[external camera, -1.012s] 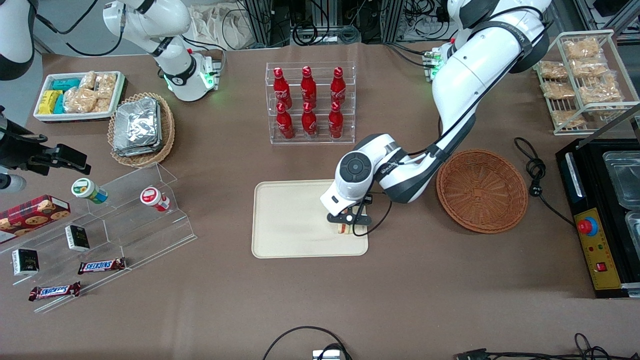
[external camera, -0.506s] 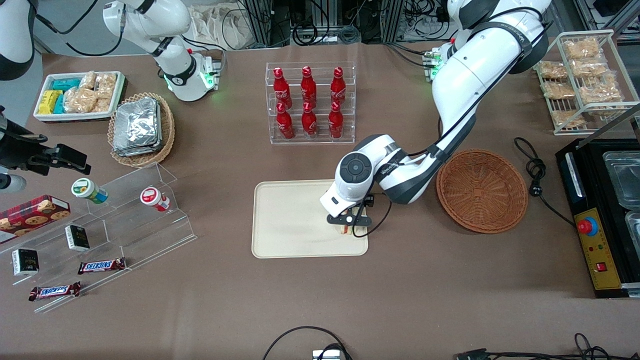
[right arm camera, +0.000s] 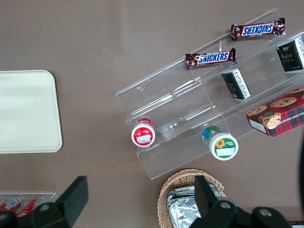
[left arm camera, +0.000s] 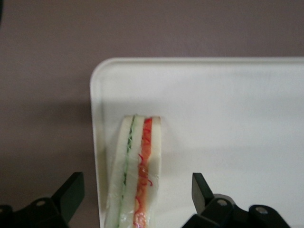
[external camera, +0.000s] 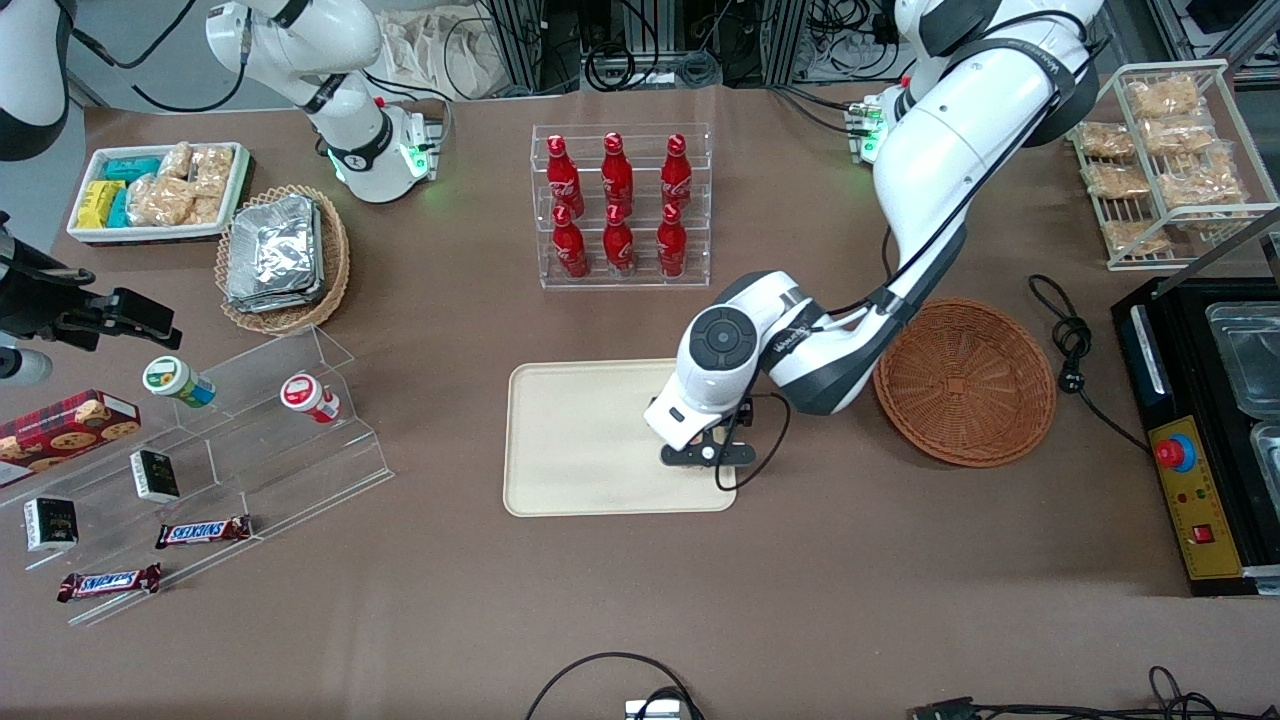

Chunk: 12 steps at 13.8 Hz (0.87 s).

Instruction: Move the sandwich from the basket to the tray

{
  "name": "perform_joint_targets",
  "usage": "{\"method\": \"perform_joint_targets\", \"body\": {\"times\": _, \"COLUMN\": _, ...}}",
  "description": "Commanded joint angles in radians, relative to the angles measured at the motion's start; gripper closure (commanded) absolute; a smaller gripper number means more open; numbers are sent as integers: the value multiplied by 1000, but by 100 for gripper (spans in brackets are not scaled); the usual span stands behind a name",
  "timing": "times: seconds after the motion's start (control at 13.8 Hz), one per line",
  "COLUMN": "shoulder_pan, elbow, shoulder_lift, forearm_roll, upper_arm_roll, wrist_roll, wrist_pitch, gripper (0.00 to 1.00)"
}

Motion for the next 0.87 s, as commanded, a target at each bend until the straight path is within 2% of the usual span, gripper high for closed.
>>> {"method": "perform_joint_targets", "body": {"times": 0.0, "shoulder_pan": 2, "elbow": 45, "shoulder_lift": -63, "forearm_roll": 14, "upper_arm_roll": 32, "wrist_roll": -34, "wrist_pitch": -66, "gripper": 0}}
{"method": "perform_joint_targets", "body": {"times": 0.29, "shoulder_pan": 19, "elbow": 65, "shoulder_lift": -157, "forearm_roll": 2, "upper_arm_roll": 120, "wrist_roll": -33, "wrist_pitch": -127, "gripper": 0}}
{"method": "perform_joint_targets", "body": {"times": 0.8, "shoulder_pan": 182, "elbow": 62, "shoulder_lift": -264, "forearm_roll": -16, "upper_arm_roll": 118, "wrist_roll": 53, "wrist_pitch": -240, "gripper": 0}}
